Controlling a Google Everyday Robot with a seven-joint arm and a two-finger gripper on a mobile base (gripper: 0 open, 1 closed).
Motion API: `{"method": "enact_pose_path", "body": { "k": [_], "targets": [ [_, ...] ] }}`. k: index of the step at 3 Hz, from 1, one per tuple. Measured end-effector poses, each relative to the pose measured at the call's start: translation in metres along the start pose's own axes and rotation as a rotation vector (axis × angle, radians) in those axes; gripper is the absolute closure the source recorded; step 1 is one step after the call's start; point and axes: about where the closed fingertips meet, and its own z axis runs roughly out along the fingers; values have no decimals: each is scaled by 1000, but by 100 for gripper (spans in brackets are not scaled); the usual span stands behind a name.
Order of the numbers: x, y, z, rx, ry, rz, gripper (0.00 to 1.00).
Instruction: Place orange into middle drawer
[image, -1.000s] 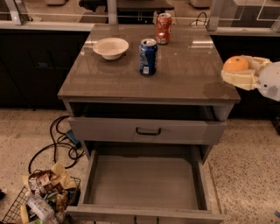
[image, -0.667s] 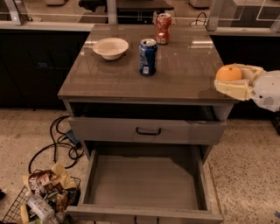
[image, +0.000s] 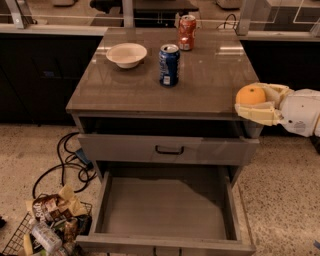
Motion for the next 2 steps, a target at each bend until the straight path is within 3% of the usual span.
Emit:
{"method": "enact_pose_path", "body": {
  "k": [1,2],
  "targets": [
    [19,22,-3,-28,19,10,100],
    [48,61,-13,-94,40,-3,100]
  ]
}}
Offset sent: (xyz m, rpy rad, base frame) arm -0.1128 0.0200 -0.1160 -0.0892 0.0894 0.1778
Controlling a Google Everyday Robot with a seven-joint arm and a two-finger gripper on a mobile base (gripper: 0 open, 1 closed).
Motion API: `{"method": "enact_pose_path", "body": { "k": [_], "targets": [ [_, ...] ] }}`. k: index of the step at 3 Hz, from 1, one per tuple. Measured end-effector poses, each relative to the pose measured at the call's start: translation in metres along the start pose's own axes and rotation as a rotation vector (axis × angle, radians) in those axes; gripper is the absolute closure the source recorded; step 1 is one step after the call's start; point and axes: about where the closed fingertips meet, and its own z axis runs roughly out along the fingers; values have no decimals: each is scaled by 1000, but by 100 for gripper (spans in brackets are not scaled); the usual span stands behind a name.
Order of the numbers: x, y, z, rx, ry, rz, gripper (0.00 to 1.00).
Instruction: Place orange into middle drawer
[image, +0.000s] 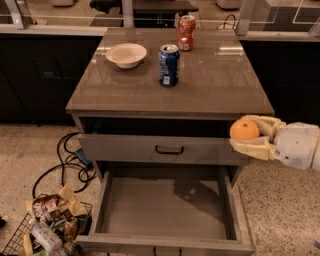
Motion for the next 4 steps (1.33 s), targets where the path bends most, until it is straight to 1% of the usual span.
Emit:
{"method": "enact_pose_path", "body": {
  "k": [1,2,3,4],
  "targets": [
    [47,46,8,-105,42,8,100],
    [84,82,25,-176,73,9,100],
    [130,128,61,-268,80,53,100],
    [130,128,62,-268,80,53,100]
  ]
}}
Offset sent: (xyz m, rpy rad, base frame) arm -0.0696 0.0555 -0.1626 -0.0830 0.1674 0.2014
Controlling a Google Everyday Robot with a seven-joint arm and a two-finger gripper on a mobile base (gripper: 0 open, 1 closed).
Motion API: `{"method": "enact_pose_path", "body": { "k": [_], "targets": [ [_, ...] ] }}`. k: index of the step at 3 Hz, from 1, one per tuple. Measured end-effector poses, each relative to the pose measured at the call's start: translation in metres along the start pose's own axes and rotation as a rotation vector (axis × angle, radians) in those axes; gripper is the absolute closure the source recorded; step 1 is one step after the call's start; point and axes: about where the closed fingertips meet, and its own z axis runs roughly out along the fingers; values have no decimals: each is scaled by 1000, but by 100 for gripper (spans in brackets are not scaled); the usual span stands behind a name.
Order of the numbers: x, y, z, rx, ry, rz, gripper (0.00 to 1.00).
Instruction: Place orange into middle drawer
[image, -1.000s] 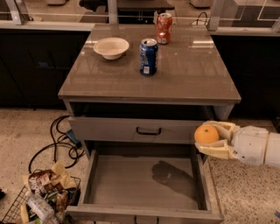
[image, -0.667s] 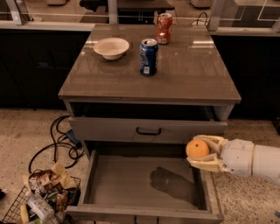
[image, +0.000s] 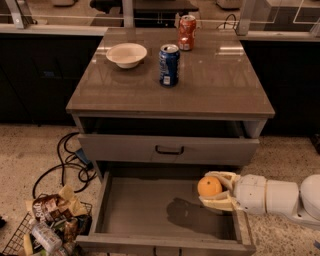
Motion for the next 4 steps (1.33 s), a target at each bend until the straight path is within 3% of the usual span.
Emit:
{"method": "enact_pose_path", "body": {
  "k": [1,3,4],
  "targets": [
    [18,-12,21,-14,26,25,100],
    [88,-37,97,-78,121,111,100],
    [108,-35,141,-130,91,132,100]
  ]
}}
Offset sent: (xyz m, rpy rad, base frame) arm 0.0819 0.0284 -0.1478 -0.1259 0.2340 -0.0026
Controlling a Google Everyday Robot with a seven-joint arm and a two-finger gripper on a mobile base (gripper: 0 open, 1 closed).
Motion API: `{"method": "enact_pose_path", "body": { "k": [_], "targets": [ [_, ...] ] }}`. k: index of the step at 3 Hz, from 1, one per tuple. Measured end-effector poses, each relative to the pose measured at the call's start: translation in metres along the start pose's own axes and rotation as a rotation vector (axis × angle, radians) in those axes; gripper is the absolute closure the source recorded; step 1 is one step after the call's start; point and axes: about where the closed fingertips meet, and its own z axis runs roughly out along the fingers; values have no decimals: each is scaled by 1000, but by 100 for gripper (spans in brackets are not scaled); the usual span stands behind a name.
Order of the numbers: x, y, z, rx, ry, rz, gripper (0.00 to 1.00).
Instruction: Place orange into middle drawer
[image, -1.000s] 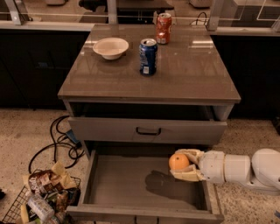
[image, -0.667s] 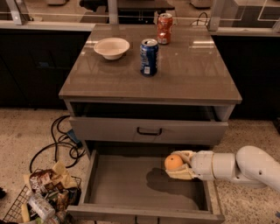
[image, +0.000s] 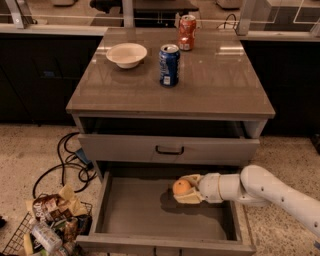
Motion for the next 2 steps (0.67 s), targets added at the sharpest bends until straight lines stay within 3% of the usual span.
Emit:
{"method": "enact_pose_path", "body": {
  "k": [1,2],
  "targets": [
    [13,7,48,-58,-98,-12,100],
    [19,19,76,-97,-159,-36,100]
  ]
}}
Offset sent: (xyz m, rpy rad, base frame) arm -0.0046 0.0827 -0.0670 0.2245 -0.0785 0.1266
